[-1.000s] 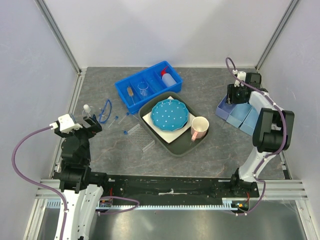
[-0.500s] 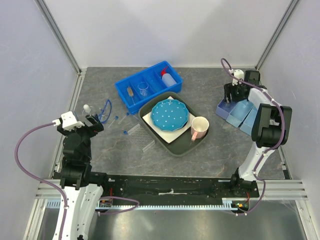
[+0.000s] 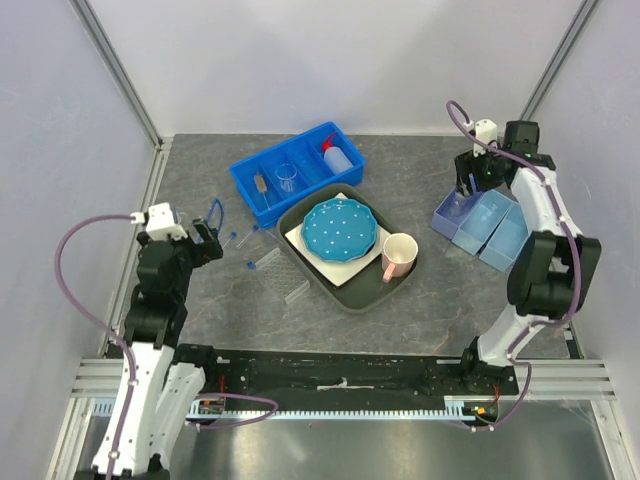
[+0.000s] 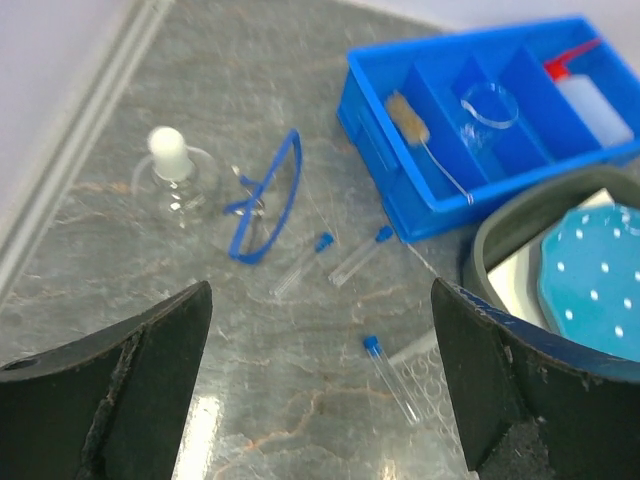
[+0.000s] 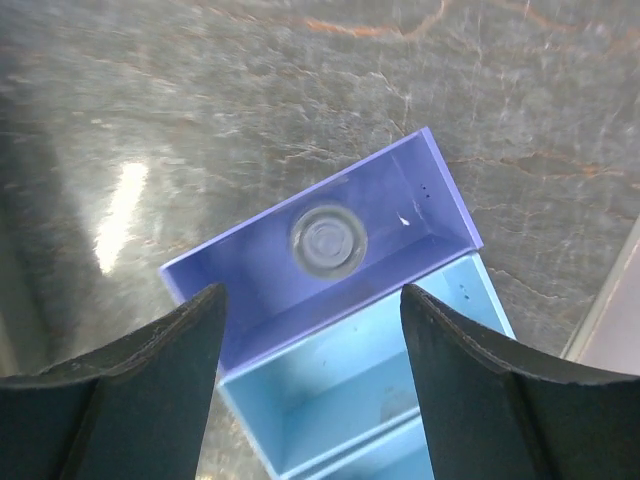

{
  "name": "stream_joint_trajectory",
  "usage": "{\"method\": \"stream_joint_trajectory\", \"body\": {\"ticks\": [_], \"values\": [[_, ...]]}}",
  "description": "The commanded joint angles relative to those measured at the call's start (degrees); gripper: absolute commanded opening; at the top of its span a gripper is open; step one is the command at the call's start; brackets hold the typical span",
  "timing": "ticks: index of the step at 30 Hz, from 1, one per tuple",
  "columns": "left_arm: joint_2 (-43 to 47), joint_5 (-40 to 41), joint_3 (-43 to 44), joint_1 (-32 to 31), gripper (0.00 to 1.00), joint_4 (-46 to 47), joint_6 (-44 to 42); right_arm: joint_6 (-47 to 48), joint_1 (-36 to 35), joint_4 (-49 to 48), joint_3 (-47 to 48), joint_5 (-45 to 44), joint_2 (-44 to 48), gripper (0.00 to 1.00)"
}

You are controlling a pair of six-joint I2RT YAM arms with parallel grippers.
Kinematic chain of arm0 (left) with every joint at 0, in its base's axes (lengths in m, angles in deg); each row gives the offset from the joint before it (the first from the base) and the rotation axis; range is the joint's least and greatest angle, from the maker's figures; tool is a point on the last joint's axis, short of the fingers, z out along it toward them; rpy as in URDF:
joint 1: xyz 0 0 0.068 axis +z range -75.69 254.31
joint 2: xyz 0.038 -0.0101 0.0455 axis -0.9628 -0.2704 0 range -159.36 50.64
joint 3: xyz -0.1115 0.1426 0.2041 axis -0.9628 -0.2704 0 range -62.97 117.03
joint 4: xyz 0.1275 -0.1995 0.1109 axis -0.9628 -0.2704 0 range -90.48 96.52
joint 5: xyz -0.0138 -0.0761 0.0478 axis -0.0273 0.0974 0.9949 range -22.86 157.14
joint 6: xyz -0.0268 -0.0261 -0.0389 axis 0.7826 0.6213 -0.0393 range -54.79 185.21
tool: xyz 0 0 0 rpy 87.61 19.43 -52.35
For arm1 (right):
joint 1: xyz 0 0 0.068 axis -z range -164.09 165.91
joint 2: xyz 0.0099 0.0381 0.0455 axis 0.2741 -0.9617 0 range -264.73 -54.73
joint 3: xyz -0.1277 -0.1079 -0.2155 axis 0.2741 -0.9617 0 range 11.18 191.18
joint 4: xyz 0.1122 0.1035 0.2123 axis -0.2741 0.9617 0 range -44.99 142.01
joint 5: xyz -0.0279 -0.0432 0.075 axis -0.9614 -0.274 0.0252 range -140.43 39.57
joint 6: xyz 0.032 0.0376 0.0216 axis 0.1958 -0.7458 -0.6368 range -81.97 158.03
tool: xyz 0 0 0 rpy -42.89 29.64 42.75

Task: Organize the chemistry lab equipment

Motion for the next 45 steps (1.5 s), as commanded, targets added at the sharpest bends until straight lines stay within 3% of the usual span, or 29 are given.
{"method": "stream_joint_trajectory", "body": {"ticks": [1,9,15,18,19,21,29,45], "values": [[-7.8,-5.9,6.4,0.3,0.97,-4.0,0.8,4.0,0.1,6.8,1.6,9.4,11.0,0.79],[-19.0,-5.2,13.7,1.1,0.98,-7.4,0.4,3.1,-0.8,8.6,-9.0,44.0,23.5,0.85],[-25.4,-5.5,18.5,1.8,0.98,-7.7,0.6,-1.8,-0.8,8.0,-11.7,60.6,26.0,0.85],[-29.1,-5.9,19.4,4.1,0.98,-7.4,-0.1,-5.5,-0.7,3.3,-17.4,60.9,28.3,0.86],[-30.2,-6.6,19.6,4.5,0.98,-7.2,-0.1,-8.3,-0.4,-2.7,-20.9,60.4,29.6,0.87],[-33.1,-10.1,19.8,10.3,0.98,-6.1,0.5,-14.6,-0.4,-10.0,-23.5,60.1,30.9,0.88],[-44.6,-17.5,27.0,20.9,0.98,-5.3,3.6,-15.7,-0.5,-10.5,-23.7,60.8,30.9,0.89],[-71.7,-13.2,48.3,23.4,1.00,-21.2,6.6,-16.6,-0.5,-10.9,-24.1,61.5,28.2,0.90]]}}
